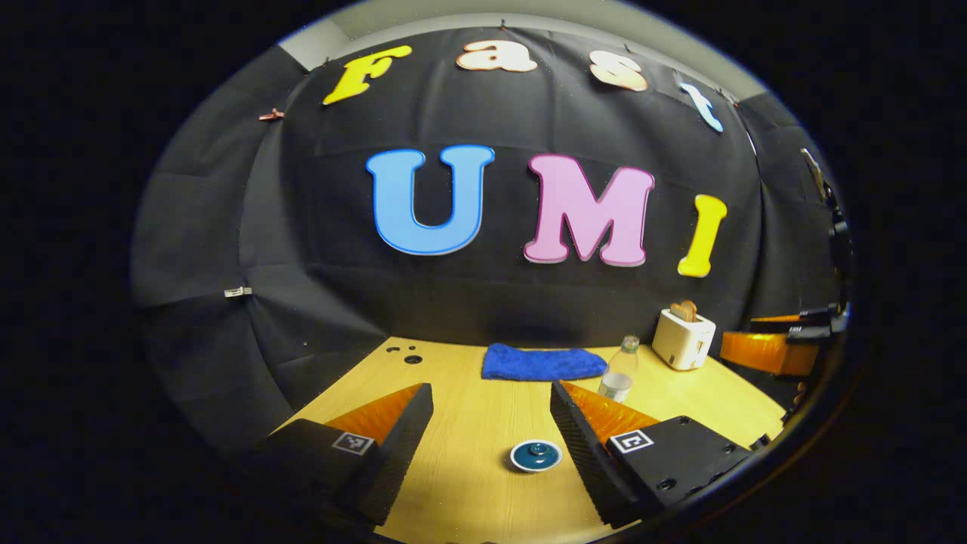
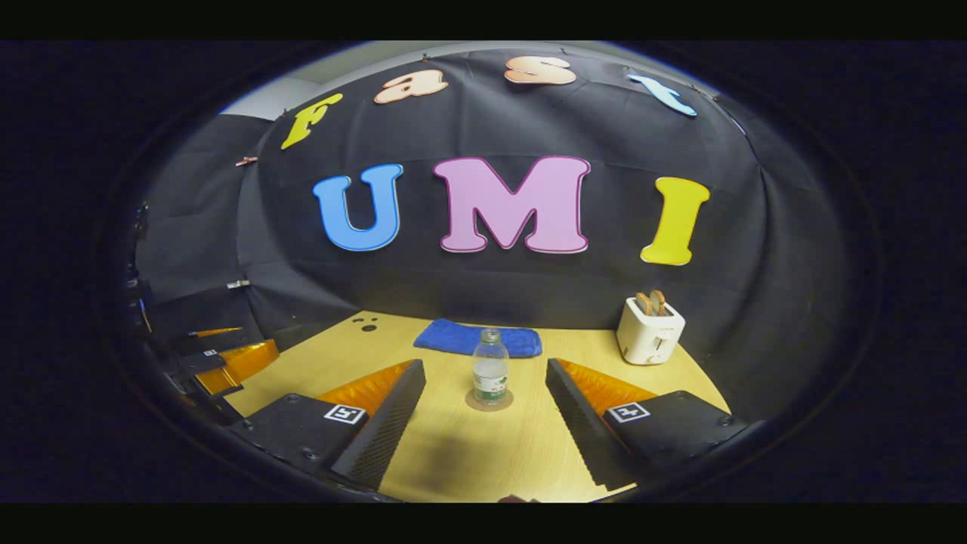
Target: Open the teacup lid with one hand, grasp the water bottle and pour water into the teacup with the other hand; after pouring, place the water bottle on the coaster and then close the teacup lid.
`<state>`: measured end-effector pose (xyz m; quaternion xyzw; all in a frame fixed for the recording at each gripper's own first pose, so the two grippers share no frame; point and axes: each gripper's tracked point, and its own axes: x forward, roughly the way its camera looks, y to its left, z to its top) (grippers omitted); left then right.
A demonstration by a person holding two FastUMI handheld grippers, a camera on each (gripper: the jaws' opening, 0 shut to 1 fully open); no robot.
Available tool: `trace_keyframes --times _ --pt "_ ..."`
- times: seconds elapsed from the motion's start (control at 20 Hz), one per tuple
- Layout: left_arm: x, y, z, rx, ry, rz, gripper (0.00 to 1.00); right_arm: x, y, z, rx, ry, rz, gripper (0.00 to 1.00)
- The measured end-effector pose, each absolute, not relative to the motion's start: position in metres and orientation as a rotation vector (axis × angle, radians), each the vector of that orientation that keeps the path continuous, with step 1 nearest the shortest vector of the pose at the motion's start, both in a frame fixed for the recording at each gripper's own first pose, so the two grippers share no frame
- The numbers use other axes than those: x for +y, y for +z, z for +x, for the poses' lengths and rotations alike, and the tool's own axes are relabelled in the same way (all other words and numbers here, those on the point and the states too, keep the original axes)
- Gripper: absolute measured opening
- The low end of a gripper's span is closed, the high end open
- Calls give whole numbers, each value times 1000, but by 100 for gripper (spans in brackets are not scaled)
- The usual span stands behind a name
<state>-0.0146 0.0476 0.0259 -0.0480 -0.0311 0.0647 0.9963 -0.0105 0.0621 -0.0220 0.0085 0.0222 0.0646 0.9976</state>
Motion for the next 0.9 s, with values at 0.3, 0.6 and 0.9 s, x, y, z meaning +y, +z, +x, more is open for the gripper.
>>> trace_keyframes --times 0.3,0.6,0.9 --pt "46 33 -25 -104 89 -31 97 77 -11 -3 -6 105 32 100" --pt "39 20 -6 -90 -52 -8 97 61 12 10 -58 1 6 99" --pt "42 29 17 -107 -100 7 97 52 19 3 -63 -64 21 100"
